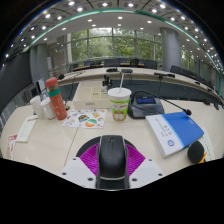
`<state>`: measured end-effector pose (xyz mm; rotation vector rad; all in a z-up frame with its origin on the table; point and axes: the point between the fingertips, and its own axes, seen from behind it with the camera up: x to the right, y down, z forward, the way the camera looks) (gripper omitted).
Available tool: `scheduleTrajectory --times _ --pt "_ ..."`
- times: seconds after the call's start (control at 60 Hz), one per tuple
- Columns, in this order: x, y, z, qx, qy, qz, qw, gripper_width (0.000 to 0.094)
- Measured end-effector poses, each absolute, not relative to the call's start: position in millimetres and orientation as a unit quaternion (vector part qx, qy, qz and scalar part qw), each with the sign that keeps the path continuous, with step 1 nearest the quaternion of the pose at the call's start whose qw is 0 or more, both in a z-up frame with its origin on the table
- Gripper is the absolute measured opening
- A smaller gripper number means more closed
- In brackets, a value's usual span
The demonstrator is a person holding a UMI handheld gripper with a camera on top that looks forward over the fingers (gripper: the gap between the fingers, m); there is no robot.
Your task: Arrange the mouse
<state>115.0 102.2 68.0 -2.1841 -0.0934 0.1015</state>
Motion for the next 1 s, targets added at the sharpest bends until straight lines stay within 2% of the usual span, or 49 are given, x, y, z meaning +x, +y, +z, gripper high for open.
scheduleTrajectory --times 0.117,0.283,0.3,0.333,0.4,0.433,0.5,0.65,0.817,1.0 --pt "104.7 115.5 27.8 -0.898 -0.043 0.023 0.437 0.0331" --pt "99.1 109.3 -13.6 -0.921 -0.027 0.035 0.388 0.0475" --pt "99.0 110.6 -11.3 -0.918 -0.027 0.036 0.395 0.0495" --pt "97.4 111.0 -7.6 -0.915 -0.026 0.039 0.401 0.0584" --pt "98.8 104.8 -0.5 -0.918 -0.023 0.036 0.394 0.0873" --pt "100.2 100.7 6.4 -0.918 -0.020 0.032 0.394 0.0829" --pt "103.4 90.8 29.3 -0.914 -0.020 0.020 0.405 0.0864" --pt "102.7 36.5 89.3 -0.908 -0.023 -0.004 0.419 0.0854" --pt "94.4 -56.4 156.9 -0.897 -0.022 -0.005 0.442 0.0855" --pt "88.6 -166.9 203.2 -0.891 -0.024 -0.006 0.453 0.0855"
